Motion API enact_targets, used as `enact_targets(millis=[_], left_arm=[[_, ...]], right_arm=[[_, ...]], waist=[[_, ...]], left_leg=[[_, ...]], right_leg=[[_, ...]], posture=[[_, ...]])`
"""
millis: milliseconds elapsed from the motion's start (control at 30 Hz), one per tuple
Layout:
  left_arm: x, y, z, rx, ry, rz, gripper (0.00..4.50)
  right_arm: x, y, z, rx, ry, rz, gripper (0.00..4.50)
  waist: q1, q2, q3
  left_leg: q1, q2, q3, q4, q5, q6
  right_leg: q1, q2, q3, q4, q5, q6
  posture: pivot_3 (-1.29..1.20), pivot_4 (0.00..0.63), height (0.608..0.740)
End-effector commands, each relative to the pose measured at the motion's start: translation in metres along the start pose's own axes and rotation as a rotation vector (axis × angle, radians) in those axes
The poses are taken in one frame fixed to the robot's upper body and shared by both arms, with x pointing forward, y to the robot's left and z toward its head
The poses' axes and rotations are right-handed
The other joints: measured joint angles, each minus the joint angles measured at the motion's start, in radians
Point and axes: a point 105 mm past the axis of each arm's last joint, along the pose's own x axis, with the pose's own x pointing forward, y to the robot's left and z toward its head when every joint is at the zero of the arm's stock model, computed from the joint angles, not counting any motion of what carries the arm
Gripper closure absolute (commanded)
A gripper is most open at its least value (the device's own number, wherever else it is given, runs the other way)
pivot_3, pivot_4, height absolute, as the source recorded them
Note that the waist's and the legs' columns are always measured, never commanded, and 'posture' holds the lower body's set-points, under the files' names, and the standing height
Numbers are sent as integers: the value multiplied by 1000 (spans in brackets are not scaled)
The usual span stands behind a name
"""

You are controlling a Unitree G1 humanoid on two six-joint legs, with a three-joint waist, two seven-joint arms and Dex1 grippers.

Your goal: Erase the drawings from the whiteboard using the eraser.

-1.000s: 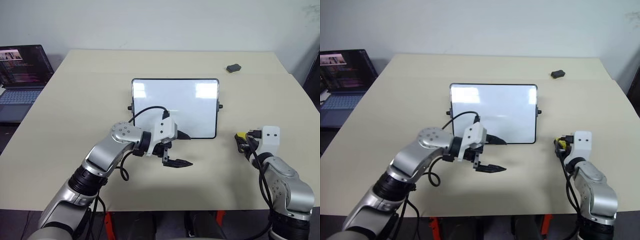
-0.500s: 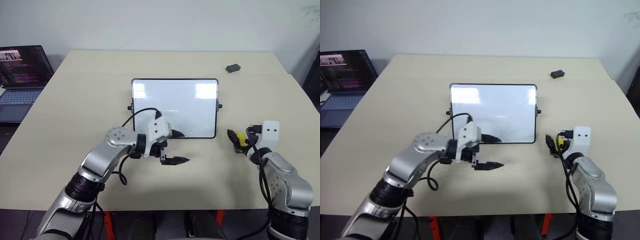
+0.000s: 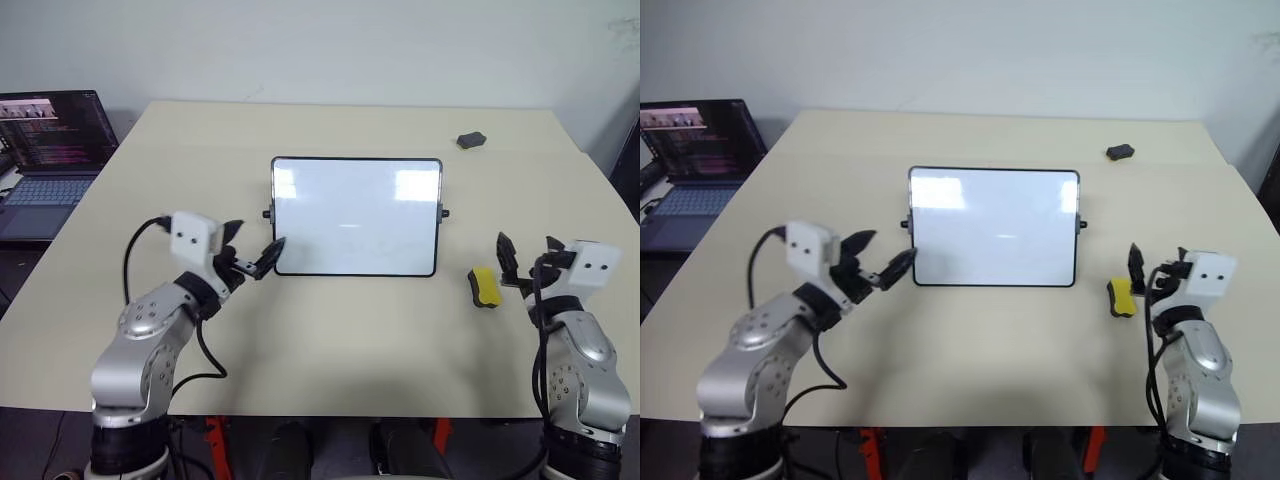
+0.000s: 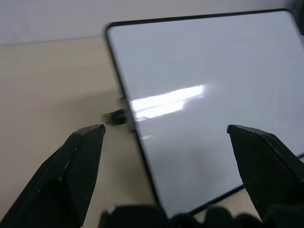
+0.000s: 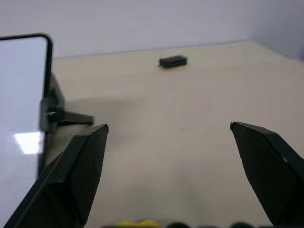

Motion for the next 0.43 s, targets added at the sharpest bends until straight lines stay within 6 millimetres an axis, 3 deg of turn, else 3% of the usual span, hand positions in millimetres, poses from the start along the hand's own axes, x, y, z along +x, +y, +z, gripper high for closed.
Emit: enact_targets(millis=[33, 167, 267, 433], left_arm=[[-24, 32, -12, 7, -27, 288, 0], [-29, 36, -30, -58, -9, 407, 0], [-29, 32, -39, -57, 9, 410, 0], [-24, 24, -45, -86, 21, 387, 0]], right_arm=[[-8, -52, -6, -56, -45, -137, 16], [2, -76, -15, -72, -38, -178, 16], [6, -77, -22, -85, -25, -183, 16], [6, -77, -31, -89, 24, -179, 16]], waist=[[0, 0, 0], [-1, 0, 0], [-4, 0, 1], [-4, 0, 0]], left_leg=[[1, 0, 0, 0, 0, 0], [4, 0, 1, 0, 0, 0], [17, 0, 1, -2, 0, 1], [17, 1, 1, -2, 0, 0]], right_leg=[[2, 0, 0, -1, 0, 0], [4, 0, 0, 0, 0, 0], [17, 1, 1, -1, 0, 0], [18, 3, 2, -1, 0, 0]], posture=[[0, 150, 740], [0, 150, 740], [0, 150, 740], [0, 150, 740]])
